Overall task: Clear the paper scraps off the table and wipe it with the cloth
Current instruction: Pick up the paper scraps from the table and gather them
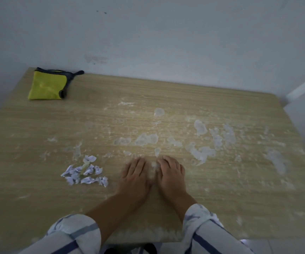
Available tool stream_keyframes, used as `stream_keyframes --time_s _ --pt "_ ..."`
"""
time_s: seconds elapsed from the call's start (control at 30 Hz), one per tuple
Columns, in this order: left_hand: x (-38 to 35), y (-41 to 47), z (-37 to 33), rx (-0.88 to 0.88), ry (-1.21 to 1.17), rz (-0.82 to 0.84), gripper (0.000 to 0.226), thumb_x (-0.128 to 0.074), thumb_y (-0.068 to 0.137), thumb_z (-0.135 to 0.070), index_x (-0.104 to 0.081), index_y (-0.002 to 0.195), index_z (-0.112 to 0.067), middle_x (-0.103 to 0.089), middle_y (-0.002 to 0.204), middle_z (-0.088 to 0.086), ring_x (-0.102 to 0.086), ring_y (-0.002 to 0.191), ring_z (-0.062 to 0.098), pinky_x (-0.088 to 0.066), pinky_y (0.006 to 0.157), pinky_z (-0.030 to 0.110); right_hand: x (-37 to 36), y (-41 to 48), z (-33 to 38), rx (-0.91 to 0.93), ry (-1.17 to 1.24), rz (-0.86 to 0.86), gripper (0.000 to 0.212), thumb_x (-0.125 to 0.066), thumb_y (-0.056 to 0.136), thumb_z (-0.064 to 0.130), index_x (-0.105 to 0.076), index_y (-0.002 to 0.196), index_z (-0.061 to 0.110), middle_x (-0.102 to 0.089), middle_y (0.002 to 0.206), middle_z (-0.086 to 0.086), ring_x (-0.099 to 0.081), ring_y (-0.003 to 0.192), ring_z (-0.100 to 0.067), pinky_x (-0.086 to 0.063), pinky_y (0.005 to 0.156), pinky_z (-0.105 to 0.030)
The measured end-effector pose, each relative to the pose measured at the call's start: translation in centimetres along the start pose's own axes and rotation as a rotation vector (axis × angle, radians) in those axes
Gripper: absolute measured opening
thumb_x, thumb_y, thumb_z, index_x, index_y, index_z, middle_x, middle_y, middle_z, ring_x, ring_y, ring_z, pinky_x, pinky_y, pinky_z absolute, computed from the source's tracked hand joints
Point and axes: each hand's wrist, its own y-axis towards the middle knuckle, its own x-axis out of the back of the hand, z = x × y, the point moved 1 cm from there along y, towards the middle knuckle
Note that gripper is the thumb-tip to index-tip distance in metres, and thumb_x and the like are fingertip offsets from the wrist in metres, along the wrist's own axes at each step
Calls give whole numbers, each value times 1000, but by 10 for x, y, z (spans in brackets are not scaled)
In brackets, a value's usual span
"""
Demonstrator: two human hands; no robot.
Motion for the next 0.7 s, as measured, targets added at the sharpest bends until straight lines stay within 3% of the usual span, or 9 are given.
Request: stream_keyframes --time_s 0.17,0.23,0.3,0.7 --pt "2 17 -15 31 -3 -33 65 -28 86 -47 -53 129 -6 -52 137 13 -47 128 31 -16 109 40 3 5 -19 17 -17 -13 44 -32 89 38 -60 115 17 -58 125 -6 -52 118 -27 -39 98 -44" --pt "3 23 -20 31 5 -45 77 -7 85 -52 -26 146 -9 -22 155 10 -16 144 28 4 117 38 5 8 -26 29 -25 -34 42 -33 89 38 -61 114 18 -59 123 -6 -53 117 -26 -40 96 -43" --pt "2 30 -24 26 35 -68 83 9 78 -55 -3 150 -14 0 159 5 7 146 23 17 111 37 7 11 -33 33 -26 -49 40 -36 88 37 -61 113 18 -59 122 -6 -54 116 -26 -40 95 -43" --pt "-1 61 -43 69 52 -83 89 13 72 -56 -1 150 -15 3 159 3 11 145 20 15 110 38 21 18 -66 19 -19 -57 45 -32 87 39 -59 116 17 -57 127 -5 -49 120 -27 -36 99 -45"
